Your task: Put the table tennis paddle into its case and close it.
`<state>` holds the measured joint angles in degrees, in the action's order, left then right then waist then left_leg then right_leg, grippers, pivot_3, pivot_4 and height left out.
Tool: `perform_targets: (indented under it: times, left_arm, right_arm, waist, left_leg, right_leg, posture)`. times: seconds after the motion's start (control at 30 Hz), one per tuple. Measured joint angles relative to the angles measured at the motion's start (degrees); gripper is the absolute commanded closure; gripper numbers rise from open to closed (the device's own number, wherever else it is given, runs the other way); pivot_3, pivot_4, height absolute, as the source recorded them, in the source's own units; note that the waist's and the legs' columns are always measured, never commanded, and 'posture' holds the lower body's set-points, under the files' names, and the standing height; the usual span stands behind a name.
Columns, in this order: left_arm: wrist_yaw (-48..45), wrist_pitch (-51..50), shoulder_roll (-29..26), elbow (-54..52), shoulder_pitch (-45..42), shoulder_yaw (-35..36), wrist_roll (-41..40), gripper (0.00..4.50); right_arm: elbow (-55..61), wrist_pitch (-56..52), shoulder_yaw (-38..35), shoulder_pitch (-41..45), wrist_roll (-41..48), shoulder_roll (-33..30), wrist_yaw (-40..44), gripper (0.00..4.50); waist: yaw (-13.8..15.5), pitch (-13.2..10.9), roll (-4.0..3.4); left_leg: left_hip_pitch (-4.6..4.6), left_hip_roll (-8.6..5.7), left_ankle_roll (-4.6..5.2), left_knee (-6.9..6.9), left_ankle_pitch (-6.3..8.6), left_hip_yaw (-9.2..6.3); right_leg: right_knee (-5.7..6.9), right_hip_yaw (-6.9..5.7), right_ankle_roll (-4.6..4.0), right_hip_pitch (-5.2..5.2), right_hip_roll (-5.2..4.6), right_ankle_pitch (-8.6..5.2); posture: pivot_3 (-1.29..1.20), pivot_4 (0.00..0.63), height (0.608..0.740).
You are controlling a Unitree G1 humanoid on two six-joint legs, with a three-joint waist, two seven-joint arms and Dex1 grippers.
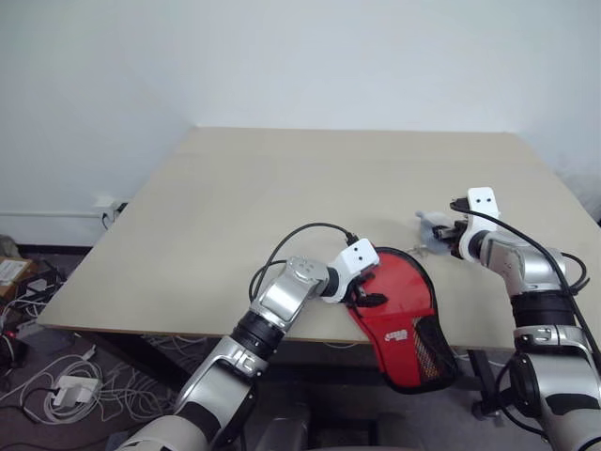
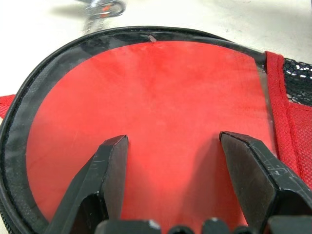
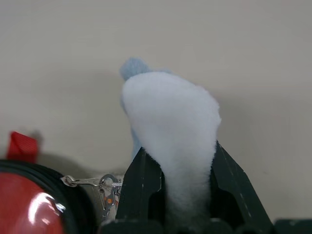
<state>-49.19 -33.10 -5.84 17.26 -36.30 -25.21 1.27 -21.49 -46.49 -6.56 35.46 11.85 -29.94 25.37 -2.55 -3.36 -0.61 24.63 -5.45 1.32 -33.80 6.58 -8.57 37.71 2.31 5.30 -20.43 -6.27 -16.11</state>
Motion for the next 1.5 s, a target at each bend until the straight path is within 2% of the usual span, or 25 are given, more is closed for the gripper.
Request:
perform_targets:
  times: [0.13,0.4,0.67,0.83,1.1,1.5]
  left_arm:
    - [0.0,0.0,0.2,0.4,-0.4,-0.2,0.0,1.33]
    - [0.1,0.8,1.4,2.1,-1.0,-0.2,-0.1,1.33]
    - [0.0,1.5,2.1,3.4,-1.5,-0.2,-0.1,1.33]
    - [0.0,2.1,2.3,4.3,-2.0,-0.2,-0.2,1.33]
    - [0.1,2.5,2.8,4.6,-2.1,-0.2,-0.2,1.33]
    - [0.2,3.0,4.4,5.5,-2.2,-0.4,-0.2,1.33]
  right_arm:
    - [4.0,-1.5,0.3,-4.1,0.6,-4.8,3.9,3.78]
    - [19.0,-1.9,1.1,-17.4,3.7,-16.7,16.2,3.78]
    - [28.4,1.1,0.1,-29.3,6.5,-23.9,25.5,3.78]
    - [32.5,3.3,-3.6,-36.7,9.0,-27.1,30.5,3.78]
    - [35.5,5.5,-10.1,-46.1,11.7,-28.6,35.6,3.78]
    - [37.1,15.7,-19.8,-66.4,9.4,-32.5,44.9,3.78]
  waist:
    - [0.0,0.0,0.00]
    - [0.6,0.0,0.02]
    - [1.3,-0.1,0.10]
    - [1.4,-0.1,0.16]
    - [1.5,-0.2,0.25]
    - [4.6,-0.1,0.27]
  left_leg:
    - [0.02,-0.03,0.07,-0.01,0.03,0.03]
    - [0.10,-0.36,0.43,-0.21,0.19,0.05]
    - [0.20,-0.45,0.53,-0.25,0.27,0.07]
    - [0.31,-0.52,0.61,-0.35,0.32,0.08]
    - [0.62,-0.84,0.84,-0.44,0.46,0.16]
    - [0.89,-0.90,0.94,-0.53,0.52,0.20]
  right_leg:
    - [0.00,-0.07,0.13,0.02,-0.28,-0.08]
    - [-0.03,-0.09,0.32,0.15,-0.82,-0.32]
    - [-0.05,-0.11,0.37,0.12,-1.00,-0.41]
    - [-0.09,-0.13,0.40,0.10,-1.12,-0.43]
    - [-0.10,-0.34,0.67,0.06,-1.69,-0.59]
    - [-0.26,-0.63,0.87,0.08,-1.82,-0.72]
  posture:
    - [0.00,0.000,0.740]
    - [0.00,0.000,0.740]
    - [0.00,0.000,0.740]
    - [0.00,0.000,0.740]
    - [0.00,0.000,0.740]
    - [0.00,0.000,0.740]
